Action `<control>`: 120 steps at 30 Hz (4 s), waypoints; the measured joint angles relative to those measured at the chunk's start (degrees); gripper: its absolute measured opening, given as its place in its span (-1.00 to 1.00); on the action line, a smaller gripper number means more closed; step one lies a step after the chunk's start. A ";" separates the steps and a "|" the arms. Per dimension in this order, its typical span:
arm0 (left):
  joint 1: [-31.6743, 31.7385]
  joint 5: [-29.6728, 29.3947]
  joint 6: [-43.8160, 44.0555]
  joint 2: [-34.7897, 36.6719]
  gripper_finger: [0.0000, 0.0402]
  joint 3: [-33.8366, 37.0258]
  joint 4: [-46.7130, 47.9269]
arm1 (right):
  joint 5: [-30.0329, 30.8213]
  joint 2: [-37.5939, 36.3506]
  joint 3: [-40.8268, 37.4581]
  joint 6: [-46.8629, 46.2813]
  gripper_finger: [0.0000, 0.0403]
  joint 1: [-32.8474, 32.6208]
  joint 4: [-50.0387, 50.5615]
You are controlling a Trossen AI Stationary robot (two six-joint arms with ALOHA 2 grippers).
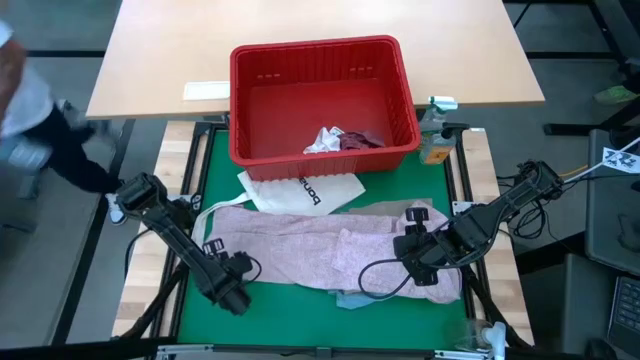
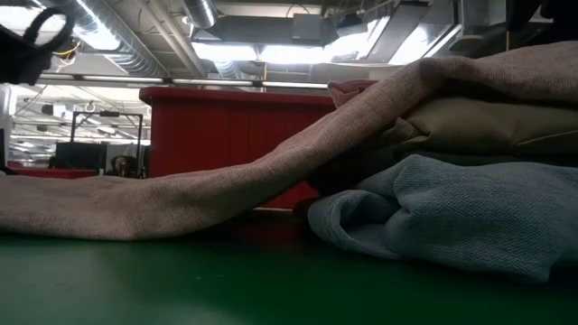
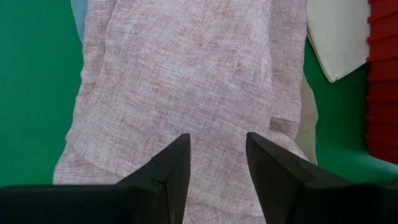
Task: Fold laundry
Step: Fold the pink shirt
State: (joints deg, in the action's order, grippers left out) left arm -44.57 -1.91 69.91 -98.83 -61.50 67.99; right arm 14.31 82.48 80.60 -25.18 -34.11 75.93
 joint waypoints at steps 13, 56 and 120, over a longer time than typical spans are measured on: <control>-5.14 -7.20 0.39 0.04 -0.24 4.24 -7.35 | 0.00 0.00 0.00 0.00 -0.22 0.01 -0.01; 0.29 -30.09 -2.91 -0.09 -1.00 -12.80 2.25 | 0.00 0.00 0.00 0.01 -0.22 0.00 -0.03; 25.61 -1.76 -67.84 -18.08 -0.71 -14.00 -95.58 | 0.09 0.00 0.00 0.27 -0.22 0.00 -14.35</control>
State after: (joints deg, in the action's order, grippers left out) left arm -18.96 -3.67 2.07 -116.90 -75.50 -27.59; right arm 14.39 82.48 80.60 -24.91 -34.11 61.58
